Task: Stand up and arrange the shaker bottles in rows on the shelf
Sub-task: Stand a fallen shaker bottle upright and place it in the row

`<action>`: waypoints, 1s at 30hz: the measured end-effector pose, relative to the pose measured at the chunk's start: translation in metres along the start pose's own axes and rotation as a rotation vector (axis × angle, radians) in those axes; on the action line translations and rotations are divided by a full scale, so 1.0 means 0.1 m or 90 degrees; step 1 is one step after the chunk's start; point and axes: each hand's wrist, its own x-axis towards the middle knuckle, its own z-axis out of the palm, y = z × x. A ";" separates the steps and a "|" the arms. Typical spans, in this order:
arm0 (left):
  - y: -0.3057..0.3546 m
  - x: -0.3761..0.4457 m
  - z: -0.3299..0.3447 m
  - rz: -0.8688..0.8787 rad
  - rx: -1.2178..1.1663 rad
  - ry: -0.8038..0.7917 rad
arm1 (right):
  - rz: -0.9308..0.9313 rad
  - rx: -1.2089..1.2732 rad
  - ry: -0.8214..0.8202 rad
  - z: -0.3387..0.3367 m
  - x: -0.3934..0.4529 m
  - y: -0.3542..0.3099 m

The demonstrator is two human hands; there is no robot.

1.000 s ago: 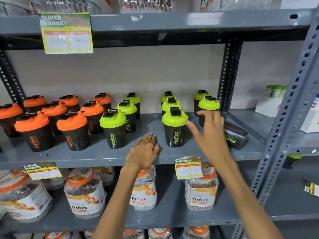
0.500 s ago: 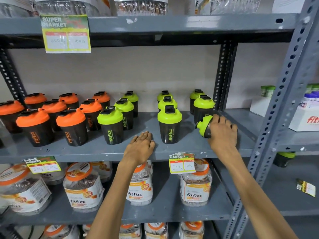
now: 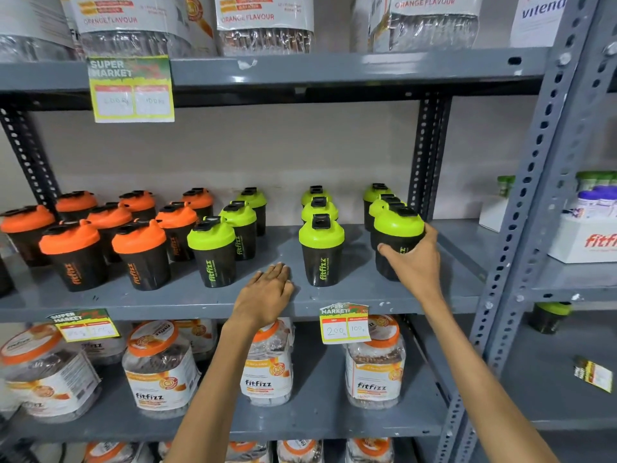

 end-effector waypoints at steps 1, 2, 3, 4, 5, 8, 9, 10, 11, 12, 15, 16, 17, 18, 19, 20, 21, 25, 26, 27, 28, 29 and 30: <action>0.00 0.00 0.00 -0.001 0.001 0.000 | 0.011 0.003 -0.002 0.00 0.00 0.04; 0.00 0.00 0.00 -0.002 0.002 0.001 | 0.019 0.003 -0.006 0.00 -0.01 0.08; 0.00 0.01 0.00 -0.003 0.001 0.002 | 0.022 0.000 -0.010 0.00 -0.02 0.12; 0.00 0.01 0.01 -0.003 0.003 0.004 | 0.018 -0.005 -0.011 0.00 -0.03 0.15; 0.00 0.01 0.01 -0.002 0.006 0.007 | 0.013 -0.009 -0.011 0.00 -0.03 0.18; -0.01 0.01 0.03 0.001 0.021 0.010 | 0.005 -0.008 -0.014 0.00 -0.04 0.21; 0.00 0.01 0.03 -0.003 0.029 0.014 | 0.003 -0.005 -0.016 -0.01 -0.05 0.22; 0.01 0.01 0.04 -0.013 0.040 0.029 | 0.001 -0.003 -0.020 -0.04 -0.06 0.23; 0.01 -0.01 0.05 -0.028 0.054 0.066 | 0.002 0.000 -0.022 -0.07 -0.08 0.25; 0.04 -0.04 0.06 -0.049 0.068 0.131 | 0.007 0.006 -0.019 -0.10 -0.11 0.27; 0.33 -0.24 0.17 -0.111 -0.013 0.386 | 0.010 0.026 0.037 -0.17 -0.28 0.35; 0.50 -0.29 0.22 -0.126 -0.102 0.446 | -0.005 0.021 0.063 -0.17 -0.35 0.35; 0.68 -0.32 0.26 -0.140 -0.192 0.479 | -0.018 0.012 0.084 -0.15 -0.40 0.35; 0.85 -0.32 0.30 -0.154 -0.266 0.486 | -0.024 0.004 0.096 -0.12 -0.44 0.34; 1.01 -0.30 0.32 -0.173 -0.329 0.477 | -0.022 -0.002 0.098 -0.07 -0.47 0.32; 1.14 -0.26 0.33 -0.196 -0.379 0.456 | -0.013 -0.006 0.091 -0.02 -0.49 0.28; 1.25 -0.21 0.32 -0.223 -0.423 0.432 | 0.004 -0.009 0.081 0.03 -0.49 0.24; 1.44 0.00 0.23 -0.281 -0.487 0.385 | 0.066 0.006 0.048 0.19 -0.41 0.11; 1.44 0.03 0.21 -0.286 -0.483 0.384 | 0.075 0.005 0.045 0.22 -0.38 0.09; 1.44 0.06 0.20 -0.290 -0.480 0.383 | 0.083 0.000 0.044 0.24 -0.35 0.08; 1.43 0.08 0.19 -0.293 -0.481 0.382 | 0.091 -0.010 0.042 0.25 -0.33 0.07; 1.42 0.10 0.18 -0.292 -0.482 0.383 | 0.096 -0.024 0.040 0.26 -0.31 0.07; 1.41 0.11 0.17 -0.290 -0.482 0.382 | 0.098 -0.039 0.038 0.26 -0.29 0.08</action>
